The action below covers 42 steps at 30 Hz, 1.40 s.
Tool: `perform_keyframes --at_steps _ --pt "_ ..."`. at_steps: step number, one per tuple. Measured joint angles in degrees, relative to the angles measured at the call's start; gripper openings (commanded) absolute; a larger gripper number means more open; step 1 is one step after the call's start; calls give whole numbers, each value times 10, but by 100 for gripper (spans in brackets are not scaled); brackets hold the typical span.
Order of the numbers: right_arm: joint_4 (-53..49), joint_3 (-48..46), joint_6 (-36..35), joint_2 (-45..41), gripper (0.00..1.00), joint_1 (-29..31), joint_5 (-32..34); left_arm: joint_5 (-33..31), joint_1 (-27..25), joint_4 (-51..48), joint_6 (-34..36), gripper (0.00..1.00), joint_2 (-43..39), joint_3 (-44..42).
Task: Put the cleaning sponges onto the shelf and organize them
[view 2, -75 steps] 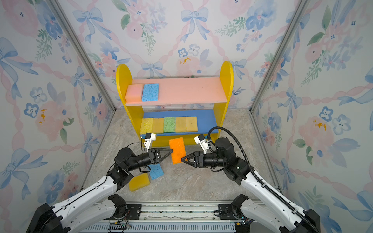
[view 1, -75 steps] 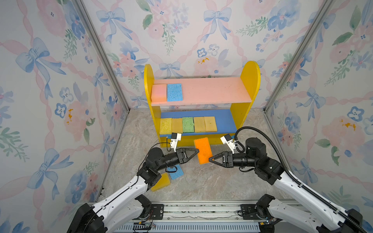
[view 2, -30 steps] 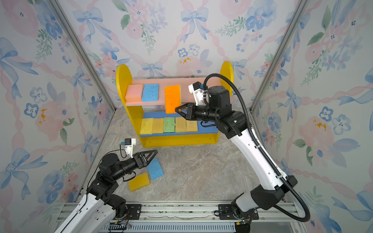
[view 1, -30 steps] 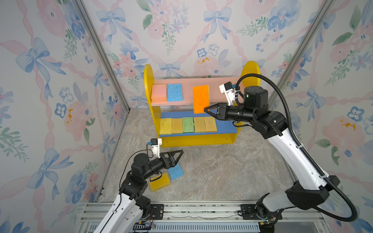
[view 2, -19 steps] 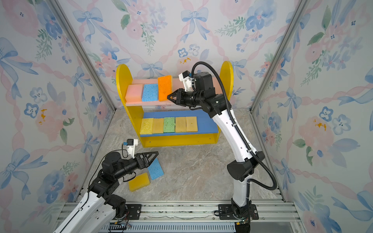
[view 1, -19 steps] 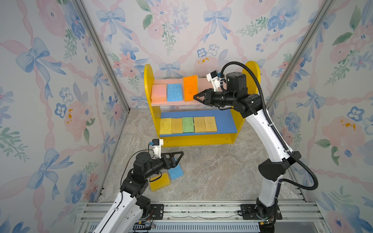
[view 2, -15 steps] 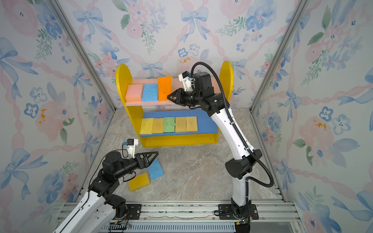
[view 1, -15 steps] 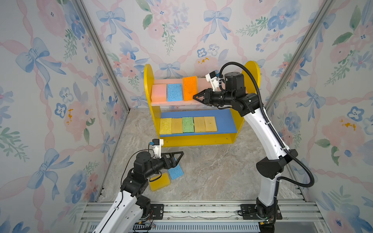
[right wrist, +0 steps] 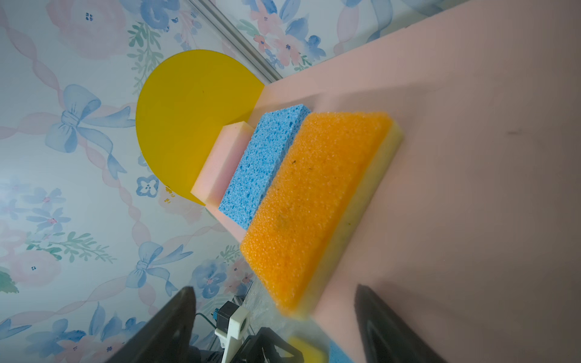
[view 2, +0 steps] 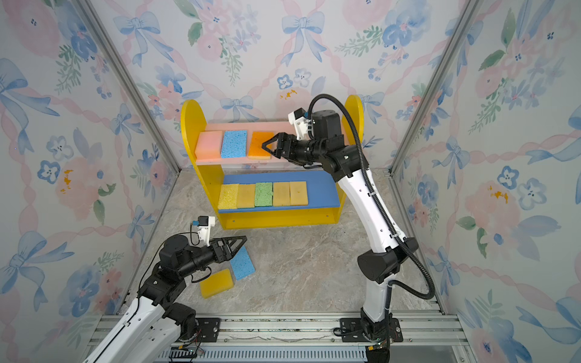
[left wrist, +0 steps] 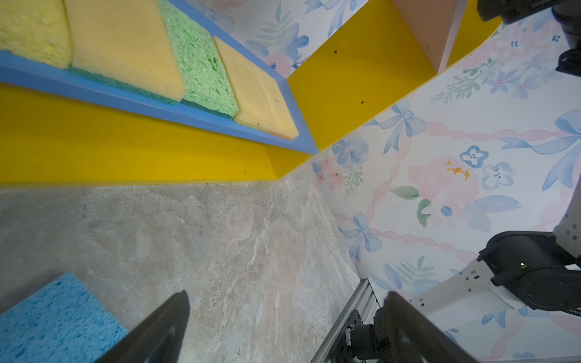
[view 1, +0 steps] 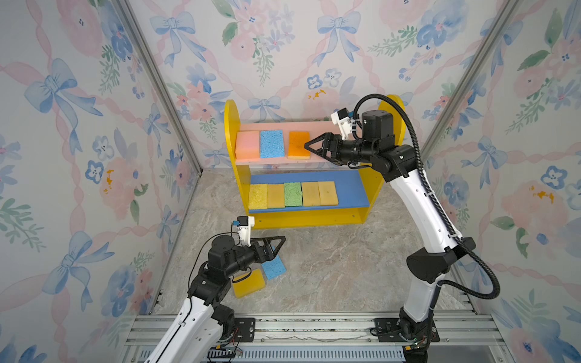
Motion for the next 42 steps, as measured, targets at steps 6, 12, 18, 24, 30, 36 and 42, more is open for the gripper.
perform_keyframes --at_steps 6,12,18,24,30,36,42 --pt "-15 -95 -24 -91 87 -11 50 1 0 -17 0 98 10 56" --pt "29 -335 -22 -275 90 -37 55 3 -23 -16 0 98 104 236" --pt "61 -590 -21 -433 93 -68 46 -13 -104 -5 14 98 250 459" --pt "57 -739 -24 -497 94 -68 35 -23 -143 3 32 98 462 714" --pt "58 -763 -30 -535 96 -68 31 -23 -168 4 37 98 655 933" --pt "52 -763 -49 -541 97 -68 27 -18 -175 -3 25 98 804 1088" --pt "42 -763 -68 -569 99 -72 27 -18 -162 -12 12 98 860 1135"
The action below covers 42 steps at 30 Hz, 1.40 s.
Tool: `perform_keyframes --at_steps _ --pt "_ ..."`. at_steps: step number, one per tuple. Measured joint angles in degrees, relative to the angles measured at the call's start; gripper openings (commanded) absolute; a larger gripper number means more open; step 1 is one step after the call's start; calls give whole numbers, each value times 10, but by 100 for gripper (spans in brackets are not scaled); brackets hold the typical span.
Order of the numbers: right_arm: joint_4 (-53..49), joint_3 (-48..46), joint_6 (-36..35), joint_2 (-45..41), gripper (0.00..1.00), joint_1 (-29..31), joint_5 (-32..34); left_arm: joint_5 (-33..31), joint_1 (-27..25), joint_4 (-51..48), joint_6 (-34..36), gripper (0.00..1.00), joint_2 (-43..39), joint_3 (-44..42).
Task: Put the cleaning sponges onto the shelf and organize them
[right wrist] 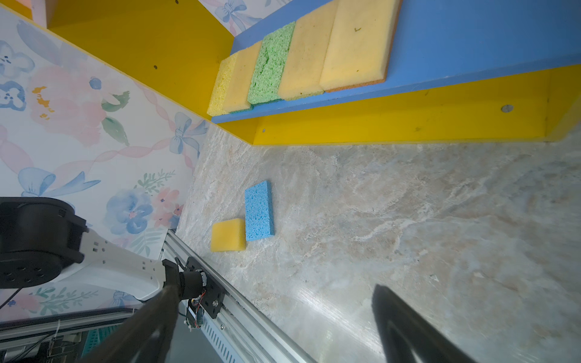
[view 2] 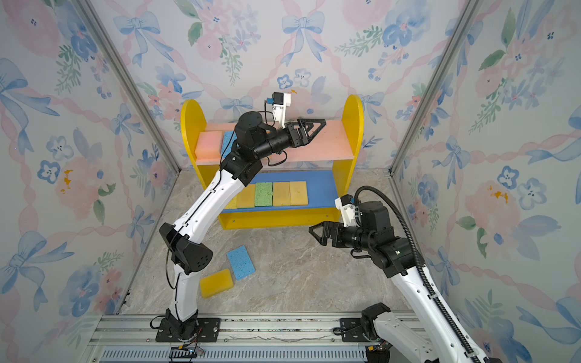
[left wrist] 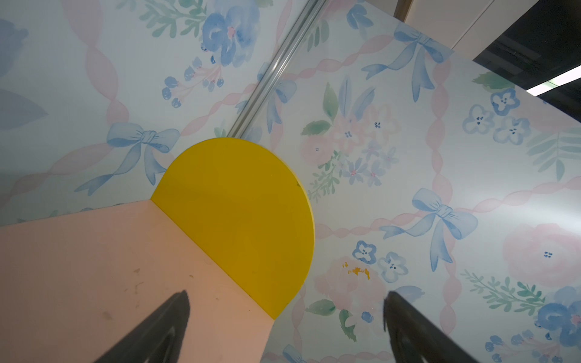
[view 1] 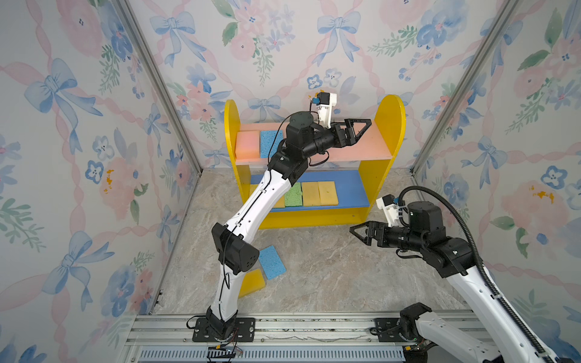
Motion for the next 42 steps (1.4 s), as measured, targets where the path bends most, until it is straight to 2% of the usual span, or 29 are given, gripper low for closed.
perform_keyframes --at_steps 9,28,35,42 --pt "-3 -2 -8 -10 100 -21 0 -17 44 3 -4 98 1 -19" --pt "2 -11 -8 5 99 -26 0 -32 78 1 0 98 -7 -42" --pt "9 -11 -5 6 98 -26 -2 -26 80 -1 0 98 -8 -40" --pt "10 -11 1 5 97 -26 -3 -14 70 -12 0 98 -1 7"
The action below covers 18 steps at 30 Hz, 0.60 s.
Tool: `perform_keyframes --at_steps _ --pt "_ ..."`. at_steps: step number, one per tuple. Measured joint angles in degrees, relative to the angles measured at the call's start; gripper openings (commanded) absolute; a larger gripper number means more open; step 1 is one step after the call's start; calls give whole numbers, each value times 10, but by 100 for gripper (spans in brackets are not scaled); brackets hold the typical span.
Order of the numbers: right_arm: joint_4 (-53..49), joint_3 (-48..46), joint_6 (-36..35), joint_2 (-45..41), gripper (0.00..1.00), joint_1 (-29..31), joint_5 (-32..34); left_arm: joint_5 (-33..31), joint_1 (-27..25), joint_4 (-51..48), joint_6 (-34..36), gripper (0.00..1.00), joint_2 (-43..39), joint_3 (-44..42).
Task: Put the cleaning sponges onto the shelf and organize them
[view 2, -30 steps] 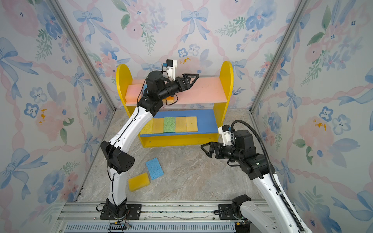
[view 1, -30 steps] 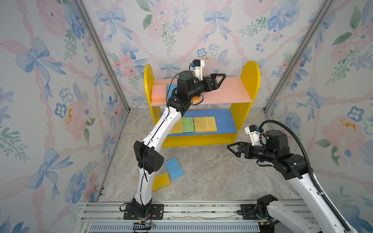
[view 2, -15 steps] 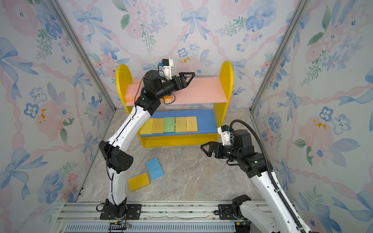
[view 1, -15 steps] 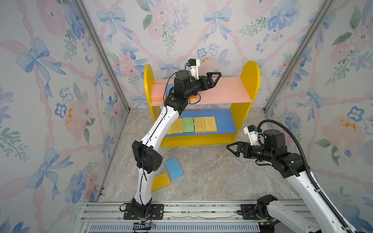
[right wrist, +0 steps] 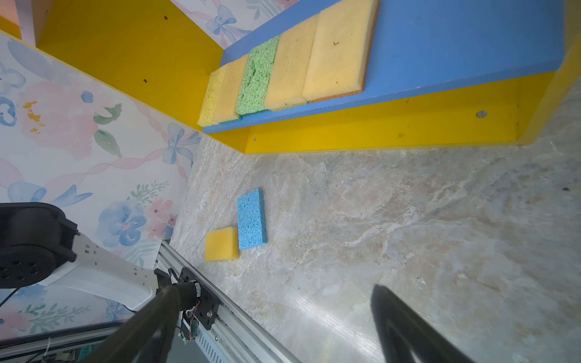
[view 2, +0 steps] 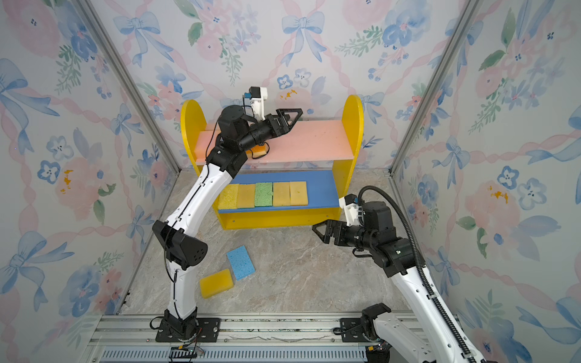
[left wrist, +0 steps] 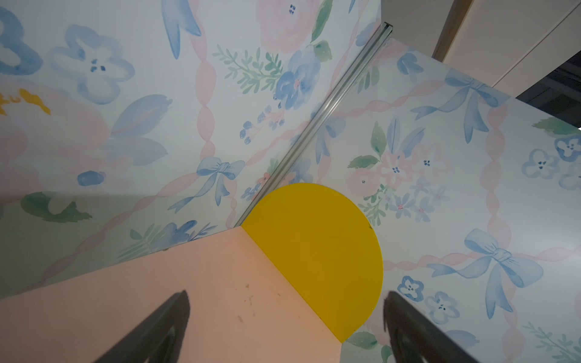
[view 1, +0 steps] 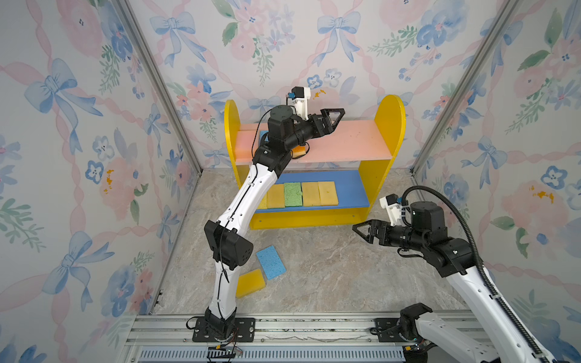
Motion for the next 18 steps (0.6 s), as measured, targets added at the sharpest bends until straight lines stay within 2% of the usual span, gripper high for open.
perform_keyframes --at_steps 11,18 --pt "0 0 17 -12 97 1 0 35 -15 25 -10 98 -3 11" --pt "-2 0 27 -20 97 26 10 51 -30 27 -9 98 -78 -68"
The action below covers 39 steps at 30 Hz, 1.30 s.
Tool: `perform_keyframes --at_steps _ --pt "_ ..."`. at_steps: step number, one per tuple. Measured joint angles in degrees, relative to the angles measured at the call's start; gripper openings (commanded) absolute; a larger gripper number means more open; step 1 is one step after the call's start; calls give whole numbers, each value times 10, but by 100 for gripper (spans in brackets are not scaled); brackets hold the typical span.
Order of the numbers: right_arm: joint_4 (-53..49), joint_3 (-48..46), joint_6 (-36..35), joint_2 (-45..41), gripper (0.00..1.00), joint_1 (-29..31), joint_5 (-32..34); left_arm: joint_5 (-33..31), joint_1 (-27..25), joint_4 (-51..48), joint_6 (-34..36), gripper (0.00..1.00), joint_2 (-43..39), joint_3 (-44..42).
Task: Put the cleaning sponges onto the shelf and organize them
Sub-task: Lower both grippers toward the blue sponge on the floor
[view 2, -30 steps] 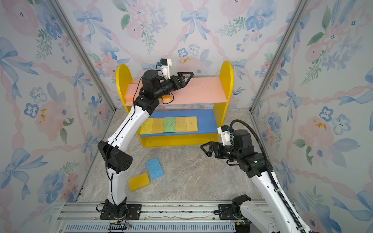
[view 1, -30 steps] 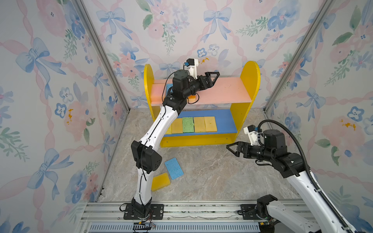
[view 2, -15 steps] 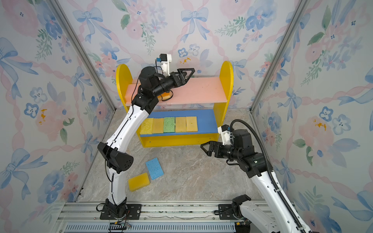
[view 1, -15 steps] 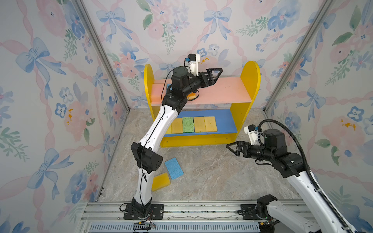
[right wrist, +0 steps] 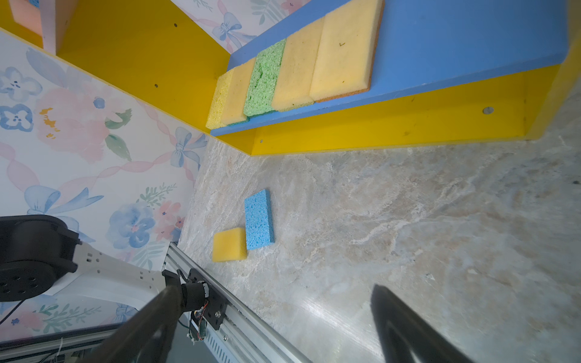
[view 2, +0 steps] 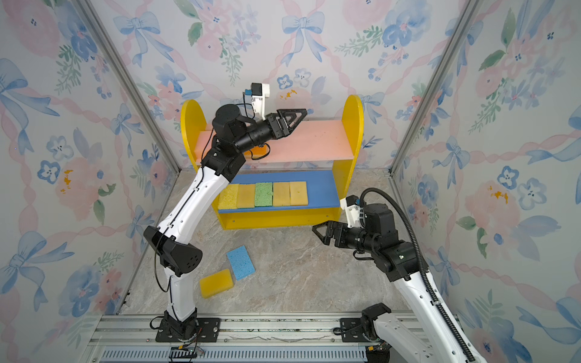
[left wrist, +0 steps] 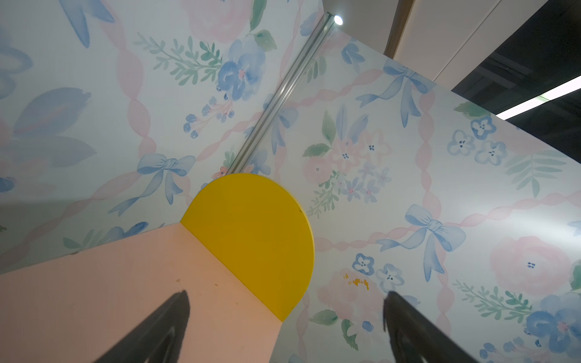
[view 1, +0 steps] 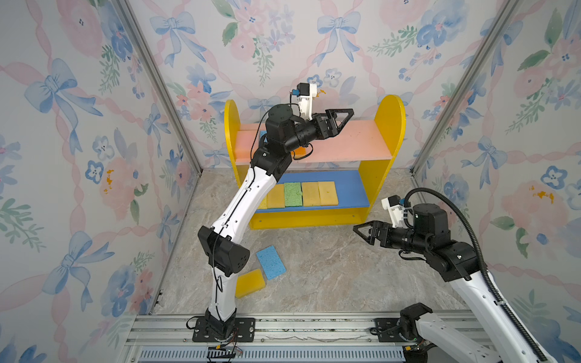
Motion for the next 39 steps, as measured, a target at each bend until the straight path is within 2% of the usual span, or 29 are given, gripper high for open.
perform_keyframes --at_steps 3,8,13,19,22,26,31,35,39 --pt "0 0 8 0 97 23 12 4 -14 6 11 98 -90 -101" --pt "13 -9 25 1 97 60 27 3 -26 10 40 98 -310 -354" --pt "38 -30 33 29 97 81 33 -26 -23 -9 61 98 -526 -618" --pt "94 -74 57 97 97 149 48 -98 -23 -83 37 98 -677 -921" --pt "127 -86 68 153 98 194 57 -151 -23 -136 4 98 -722 -1026" --pt "172 -82 74 248 99 252 65 -206 -7 -161 -41 98 -735 -1087" --pt "214 -49 74 360 100 317 73 -254 42 -162 -52 98 -679 -1097" --pt "258 -26 80 422 96 336 70 -272 76 -161 -42 98 -647 -1097" --pt "291 -7 89 473 88 338 63 -273 98 -151 -29 98 -623 -1097"
